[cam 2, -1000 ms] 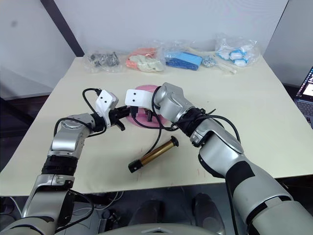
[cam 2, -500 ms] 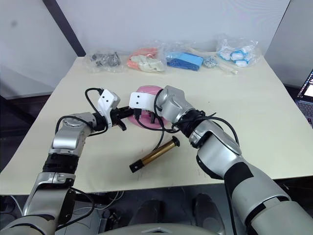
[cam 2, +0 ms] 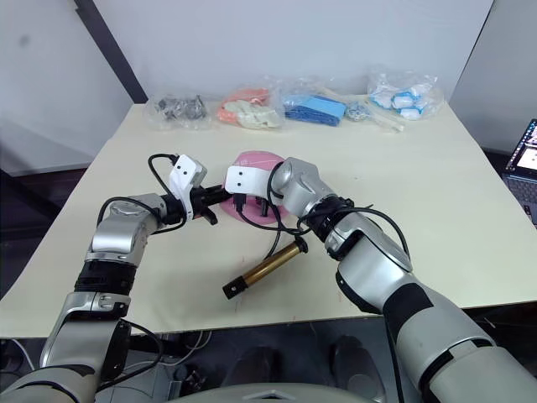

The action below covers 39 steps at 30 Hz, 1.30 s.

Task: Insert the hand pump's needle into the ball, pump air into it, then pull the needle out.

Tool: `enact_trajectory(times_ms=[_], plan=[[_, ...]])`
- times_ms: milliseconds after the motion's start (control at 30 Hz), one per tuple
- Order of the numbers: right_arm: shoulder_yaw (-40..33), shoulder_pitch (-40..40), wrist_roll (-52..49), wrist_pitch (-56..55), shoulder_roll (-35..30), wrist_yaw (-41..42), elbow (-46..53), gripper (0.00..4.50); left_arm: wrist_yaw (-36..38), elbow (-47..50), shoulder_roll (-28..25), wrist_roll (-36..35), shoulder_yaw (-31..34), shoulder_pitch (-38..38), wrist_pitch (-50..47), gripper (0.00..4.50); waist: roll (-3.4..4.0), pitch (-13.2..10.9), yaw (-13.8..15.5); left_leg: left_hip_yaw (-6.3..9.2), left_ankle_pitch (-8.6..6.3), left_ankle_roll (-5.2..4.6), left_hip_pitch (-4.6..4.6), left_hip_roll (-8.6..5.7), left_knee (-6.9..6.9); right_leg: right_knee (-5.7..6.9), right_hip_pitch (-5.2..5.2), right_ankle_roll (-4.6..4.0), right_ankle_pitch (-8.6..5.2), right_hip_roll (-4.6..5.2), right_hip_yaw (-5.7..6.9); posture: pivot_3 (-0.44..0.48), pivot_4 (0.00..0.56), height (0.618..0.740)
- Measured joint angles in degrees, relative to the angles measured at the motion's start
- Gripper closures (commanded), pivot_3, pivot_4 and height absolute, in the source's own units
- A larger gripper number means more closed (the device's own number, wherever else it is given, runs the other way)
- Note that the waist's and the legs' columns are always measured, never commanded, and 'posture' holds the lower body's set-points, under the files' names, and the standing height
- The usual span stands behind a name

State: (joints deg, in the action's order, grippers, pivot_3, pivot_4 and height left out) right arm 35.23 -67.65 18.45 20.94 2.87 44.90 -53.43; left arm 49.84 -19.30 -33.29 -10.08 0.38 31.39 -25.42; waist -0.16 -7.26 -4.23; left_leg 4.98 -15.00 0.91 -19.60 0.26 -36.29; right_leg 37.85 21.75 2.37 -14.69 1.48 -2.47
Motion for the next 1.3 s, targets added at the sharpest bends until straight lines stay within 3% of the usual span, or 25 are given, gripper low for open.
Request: enact_trajectory(times_ms=[233,533,567,800,1000,1167,1300], plan=[[-5.63,1.10,-2.78,-0.52,-0.62,0.38,0.00,4.12,-0.05,-0.02,0.09,-0.10,0.06,0.04,0.11,4.50,0.02,-0.03,0.00,0.15,0.00,0.00,-0.03,0.01,0.00,0.00,0.01,0.00,0.01,0.01,0.01,0.000,0.150,0.740],[-7.55,4.02,-3.20,11.15,-3.37,3.37,14.54,4.12,0.03,-0.78,0.37,-0.10,0.06,1.30,1.58,4.50,0.25,-0.70,0.66,0.17,0.01,0.01,-0.48,-0.07,0.00,-0.04,0.28,0.01,0.01,0.09,0.18,0.000,0.150,0.740],[-7.67,4.62,-3.32,13.13,-3.87,3.67,16.95,3.10,0.03,-0.95,0.47,-0.10,0.06,1.43,1.81,4.50,0.26,-0.72,0.81,0.18,0.01,0.01,-0.58,-0.11,0.00,-0.04,0.37,0.01,0.01,0.14,0.19,0.000,0.150,0.740],[-8.27,7.97,-5.44,23.04,-6.75,6.02,28.68,0.03,-0.15,-1.73,0.92,-0.10,0.16,2.51,2.39,4.50,0.23,-0.86,1.79,0.22,0.09,0.14,-1.46,-0.28,-0.02,-0.02,1.15,-0.16,0.15,0.41,0.31,0.000,0.150,0.740],[-8.93,12.48,-7.92,31.72,-12.00,7.42,46.06,0.03,0.06,-1.52,0.98,-0.51,0.74,2.64,2.70,4.50,0.15,-0.95,2.01,0.72,0.17,0.27,-2.36,-0.53,-0.13,0.01,1.82,-0.14,0.16,0.65,0.65,0.000,0.150,0.740],[-12.96,16.04,-12.50,37.04,-14.98,7.04,60.08,0.00,0.33,-0.45,0.85,-1.42,1.58,1.24,2.05,2.73,0.15,-1.19,1.81,0.91,0.17,0.27,-2.39,-0.54,-0.11,0.02,1.82,-0.14,0.14,0.63,0.82,0.000,0.150,0.740],[-18.10,21.16,-16.87,39.56,-19.81,6.79,70.59,0.00,0.64,2.45,-0.35,-3.39,2.90,-0.91,-0.14,0.95,-0.09,-1.78,1.92,1.03,0.22,0.34,-2.54,-0.57,-0.11,-0.05,1.84,-0.15,0.14,0.68,0.97,0.000,0.150,0.740]])
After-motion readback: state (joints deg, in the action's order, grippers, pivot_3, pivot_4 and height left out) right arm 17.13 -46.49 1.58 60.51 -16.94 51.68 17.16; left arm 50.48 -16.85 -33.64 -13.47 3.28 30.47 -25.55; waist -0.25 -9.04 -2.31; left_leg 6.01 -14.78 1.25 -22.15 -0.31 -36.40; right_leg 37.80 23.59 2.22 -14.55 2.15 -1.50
